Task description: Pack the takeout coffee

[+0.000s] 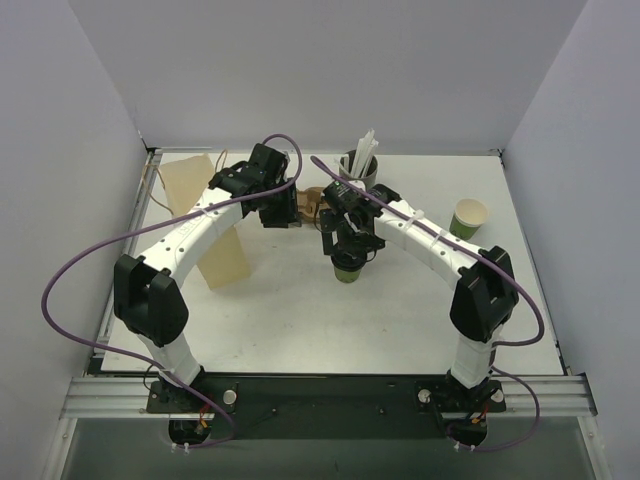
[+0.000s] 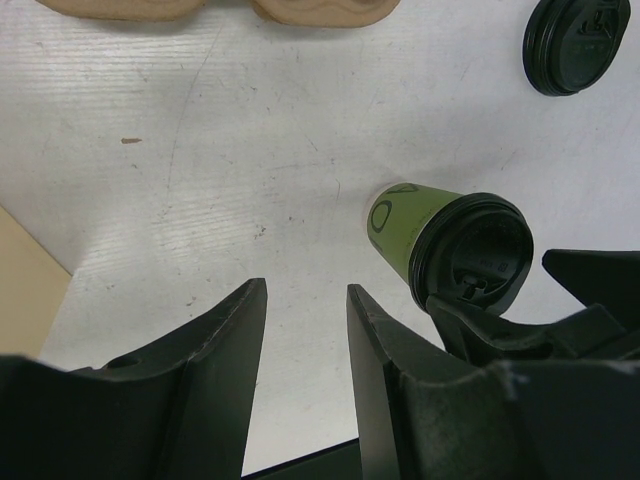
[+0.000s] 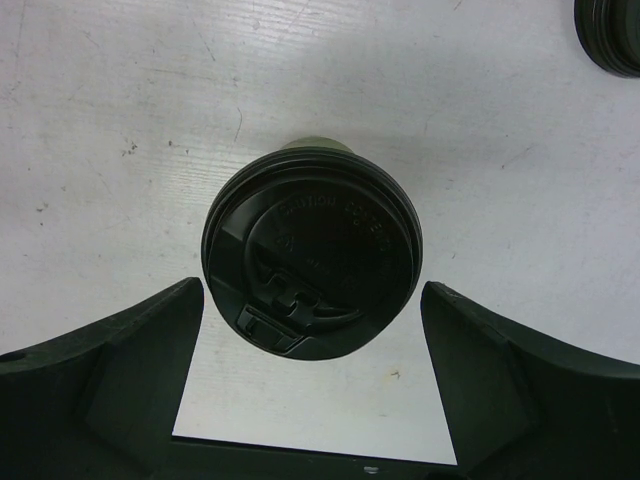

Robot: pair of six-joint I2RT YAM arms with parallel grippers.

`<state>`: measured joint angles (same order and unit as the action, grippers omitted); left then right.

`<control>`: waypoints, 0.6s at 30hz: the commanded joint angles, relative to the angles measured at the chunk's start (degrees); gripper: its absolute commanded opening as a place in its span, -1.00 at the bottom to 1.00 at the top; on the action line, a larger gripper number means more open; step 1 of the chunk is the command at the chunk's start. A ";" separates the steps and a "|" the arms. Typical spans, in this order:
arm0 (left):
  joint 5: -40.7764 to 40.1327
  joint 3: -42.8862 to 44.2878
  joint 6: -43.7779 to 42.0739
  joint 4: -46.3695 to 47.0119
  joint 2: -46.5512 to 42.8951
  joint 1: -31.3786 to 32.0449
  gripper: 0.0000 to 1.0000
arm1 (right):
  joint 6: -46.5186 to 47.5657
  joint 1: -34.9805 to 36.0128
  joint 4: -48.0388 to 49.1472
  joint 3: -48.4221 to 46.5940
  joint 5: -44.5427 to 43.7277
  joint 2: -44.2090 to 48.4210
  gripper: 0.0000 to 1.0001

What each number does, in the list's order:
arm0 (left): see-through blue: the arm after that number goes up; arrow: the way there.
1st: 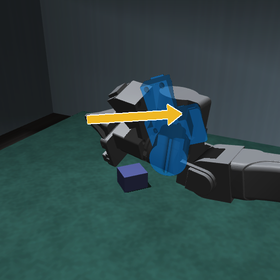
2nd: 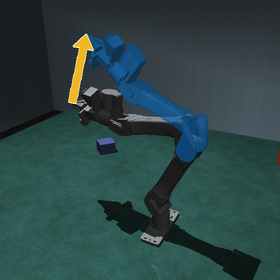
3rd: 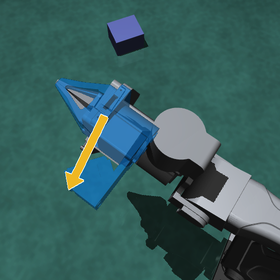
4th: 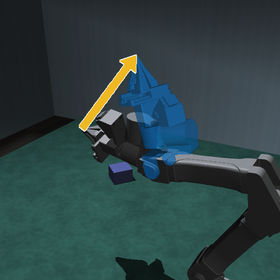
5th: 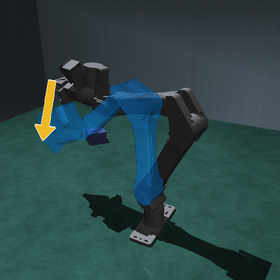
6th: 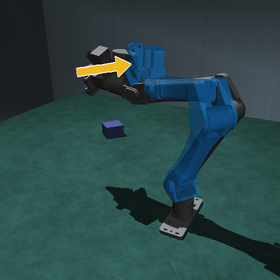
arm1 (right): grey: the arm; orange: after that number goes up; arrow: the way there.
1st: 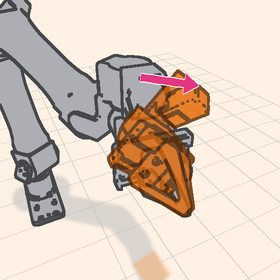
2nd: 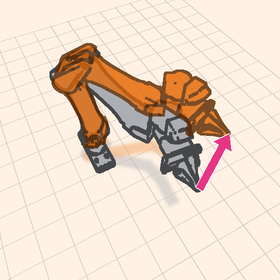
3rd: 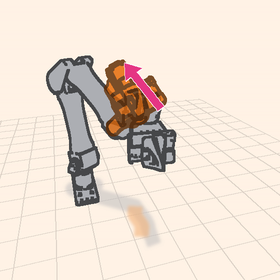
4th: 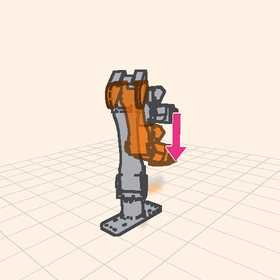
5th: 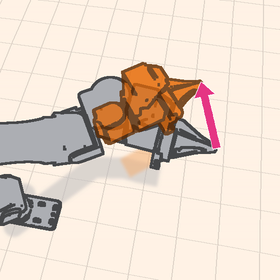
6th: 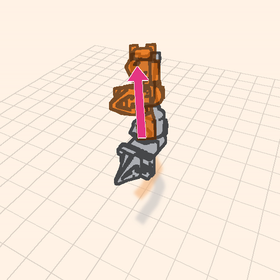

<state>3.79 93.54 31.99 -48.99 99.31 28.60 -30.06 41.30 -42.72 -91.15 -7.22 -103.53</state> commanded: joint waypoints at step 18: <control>1.66 -0.55 -0.35 3.11 -2.89 -0.56 -0.03 | -0.87 0.27 -3.07 0.01 -1.04 -1.51 0.41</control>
<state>4.82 93.19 31.97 -48.69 99.31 28.40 -30.15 41.30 -42.81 -91.15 -7.20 -105.32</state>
